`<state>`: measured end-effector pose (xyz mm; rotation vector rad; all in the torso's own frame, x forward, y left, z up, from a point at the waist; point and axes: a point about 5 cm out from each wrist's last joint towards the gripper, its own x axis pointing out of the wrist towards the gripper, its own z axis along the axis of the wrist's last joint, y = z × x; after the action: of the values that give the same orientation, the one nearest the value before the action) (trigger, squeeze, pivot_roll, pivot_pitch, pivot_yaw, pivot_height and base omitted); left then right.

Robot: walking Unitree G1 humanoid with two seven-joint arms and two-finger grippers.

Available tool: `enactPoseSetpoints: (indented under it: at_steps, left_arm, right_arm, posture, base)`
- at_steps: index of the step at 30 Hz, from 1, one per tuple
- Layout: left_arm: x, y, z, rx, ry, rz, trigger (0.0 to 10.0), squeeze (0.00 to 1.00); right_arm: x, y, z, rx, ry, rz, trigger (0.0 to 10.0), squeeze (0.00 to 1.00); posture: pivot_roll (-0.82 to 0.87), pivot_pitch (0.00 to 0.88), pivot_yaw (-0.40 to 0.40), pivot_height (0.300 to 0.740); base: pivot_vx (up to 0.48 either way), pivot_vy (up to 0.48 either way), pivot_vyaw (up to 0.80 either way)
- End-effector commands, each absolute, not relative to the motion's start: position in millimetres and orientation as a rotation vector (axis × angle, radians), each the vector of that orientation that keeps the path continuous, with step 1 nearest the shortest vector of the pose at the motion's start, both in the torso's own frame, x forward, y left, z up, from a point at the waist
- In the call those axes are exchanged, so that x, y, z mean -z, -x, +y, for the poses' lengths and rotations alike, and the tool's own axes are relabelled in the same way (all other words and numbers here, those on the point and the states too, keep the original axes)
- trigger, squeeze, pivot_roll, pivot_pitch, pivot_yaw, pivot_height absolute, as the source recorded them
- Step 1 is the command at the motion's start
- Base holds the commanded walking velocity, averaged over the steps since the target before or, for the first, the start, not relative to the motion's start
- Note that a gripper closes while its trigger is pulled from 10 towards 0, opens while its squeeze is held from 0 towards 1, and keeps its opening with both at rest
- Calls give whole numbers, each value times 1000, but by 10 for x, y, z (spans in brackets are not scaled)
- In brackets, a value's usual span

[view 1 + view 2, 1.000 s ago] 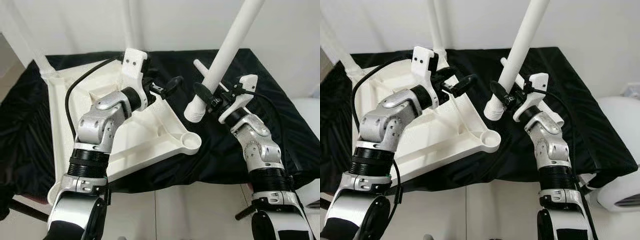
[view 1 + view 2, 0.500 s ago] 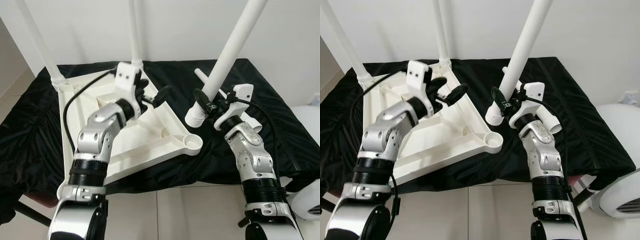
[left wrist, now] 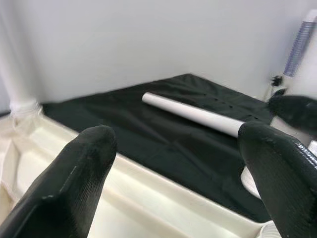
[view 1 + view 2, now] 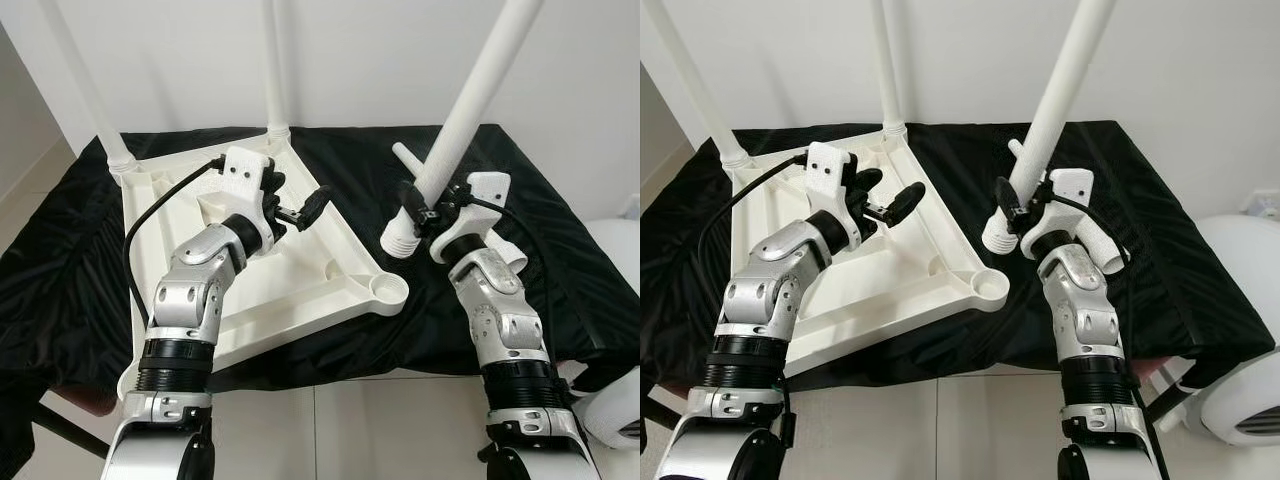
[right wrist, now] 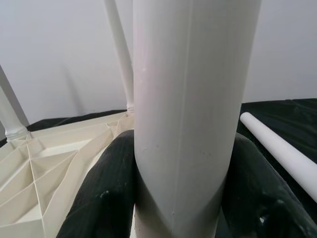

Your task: Building children table

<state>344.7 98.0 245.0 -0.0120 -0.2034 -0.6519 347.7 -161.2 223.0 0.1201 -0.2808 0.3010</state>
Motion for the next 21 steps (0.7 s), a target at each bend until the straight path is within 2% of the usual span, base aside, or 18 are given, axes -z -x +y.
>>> enactPoseSetpoints:
  at_steps: [1,8,11,21]
  left_arm:
    - [-2509,-3489,995,518,-6,-219,10000,0]
    - [-2724,-3464,866,602,-36,-283,10000,0]
    - [-2814,-3376,701,735,-10,-274,10000,0]
    - [-2938,-3220,442,946,-61,-277,10000,0]
  right_arm:
    - [-2274,-3445,-1582,-334,-93,-298,10000,0]
    - [-2281,-3410,-1546,-423,-56,-303,10000,0]
    - [-2265,-3355,-1509,-545,-9,-279,10000,0]
    - [-2256,-3334,-1538,-690,91,-223,10000,0]
  posture:
    - [-77,0,28,740]
    - [-70,0,34,740]
    - [-53,0,29,740]
    - [-44,18,23,740]
  base:
    - [0,0,0]
    - [0,0,0]
    - [0,0,0]
    - [0,0,0]
